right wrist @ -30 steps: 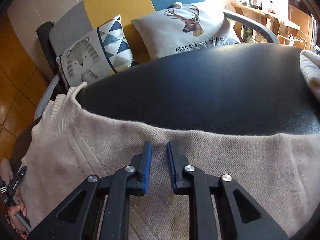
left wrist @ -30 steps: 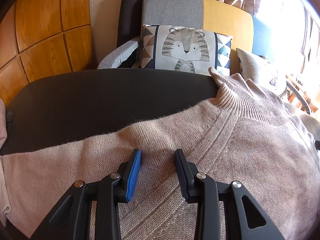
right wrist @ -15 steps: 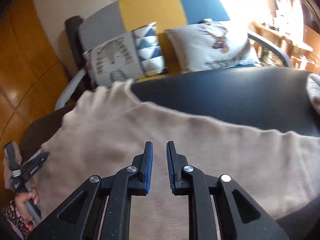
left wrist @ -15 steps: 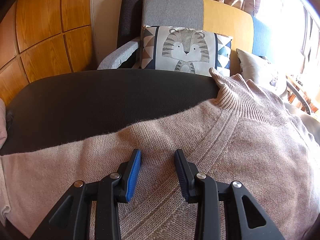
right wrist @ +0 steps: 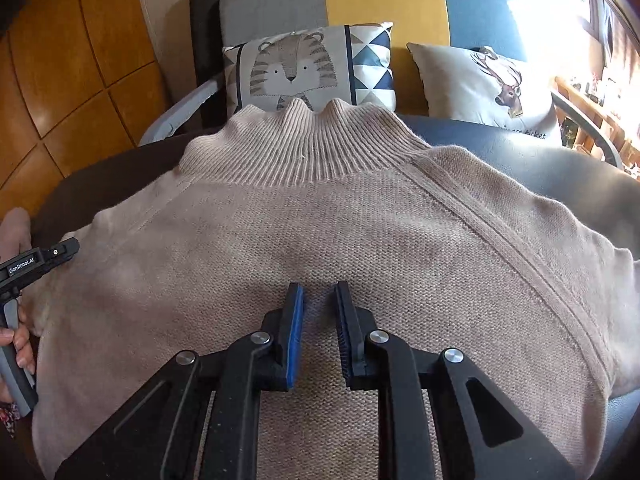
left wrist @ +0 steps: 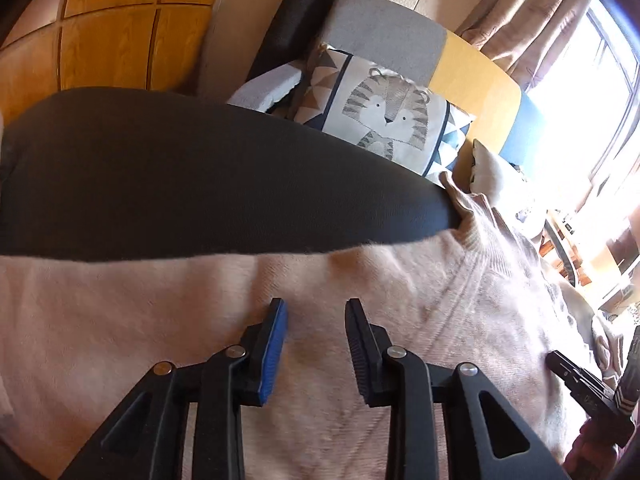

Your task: Fold clothes

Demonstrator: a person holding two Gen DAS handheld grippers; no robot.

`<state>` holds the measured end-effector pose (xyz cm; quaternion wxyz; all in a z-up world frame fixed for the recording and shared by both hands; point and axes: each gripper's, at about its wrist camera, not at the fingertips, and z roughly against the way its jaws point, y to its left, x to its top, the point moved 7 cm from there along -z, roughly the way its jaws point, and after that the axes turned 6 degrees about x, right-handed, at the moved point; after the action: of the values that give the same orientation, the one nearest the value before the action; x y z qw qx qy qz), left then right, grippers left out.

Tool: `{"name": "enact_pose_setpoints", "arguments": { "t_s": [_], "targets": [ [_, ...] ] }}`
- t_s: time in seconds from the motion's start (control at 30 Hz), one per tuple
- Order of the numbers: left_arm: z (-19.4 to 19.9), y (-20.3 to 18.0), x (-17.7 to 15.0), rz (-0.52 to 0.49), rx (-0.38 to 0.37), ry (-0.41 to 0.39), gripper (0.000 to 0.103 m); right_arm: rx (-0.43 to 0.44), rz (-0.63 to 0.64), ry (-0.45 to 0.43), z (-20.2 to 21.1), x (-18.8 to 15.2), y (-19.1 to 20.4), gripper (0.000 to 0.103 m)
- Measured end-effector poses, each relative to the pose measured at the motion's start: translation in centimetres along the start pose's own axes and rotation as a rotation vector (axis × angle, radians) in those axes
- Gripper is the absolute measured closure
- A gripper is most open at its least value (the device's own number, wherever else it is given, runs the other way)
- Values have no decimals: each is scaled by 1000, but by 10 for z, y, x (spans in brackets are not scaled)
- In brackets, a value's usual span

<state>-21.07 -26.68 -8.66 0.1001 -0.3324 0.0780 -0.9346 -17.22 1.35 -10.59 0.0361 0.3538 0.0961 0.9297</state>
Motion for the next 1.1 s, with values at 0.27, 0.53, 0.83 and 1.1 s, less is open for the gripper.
{"name": "enact_pose_setpoints", "arguments": {
  "t_s": [0.27, 0.53, 0.83, 1.1],
  "targets": [
    [-7, 36, 17, -83, 14, 1, 73, -6, 2, -5, -1, 2, 1, 86],
    [27, 14, 17, -35, 32, -29, 74, 29, 0, 0, 6, 4, 7, 81],
    [33, -106, -37, -511, 96, -28, 73, 69, 94, 43, 4, -6, 33, 79],
    [18, -68, -20, -423, 2, 10, 55, 8, 61, 17, 11, -8, -2, 82]
  ]
}}
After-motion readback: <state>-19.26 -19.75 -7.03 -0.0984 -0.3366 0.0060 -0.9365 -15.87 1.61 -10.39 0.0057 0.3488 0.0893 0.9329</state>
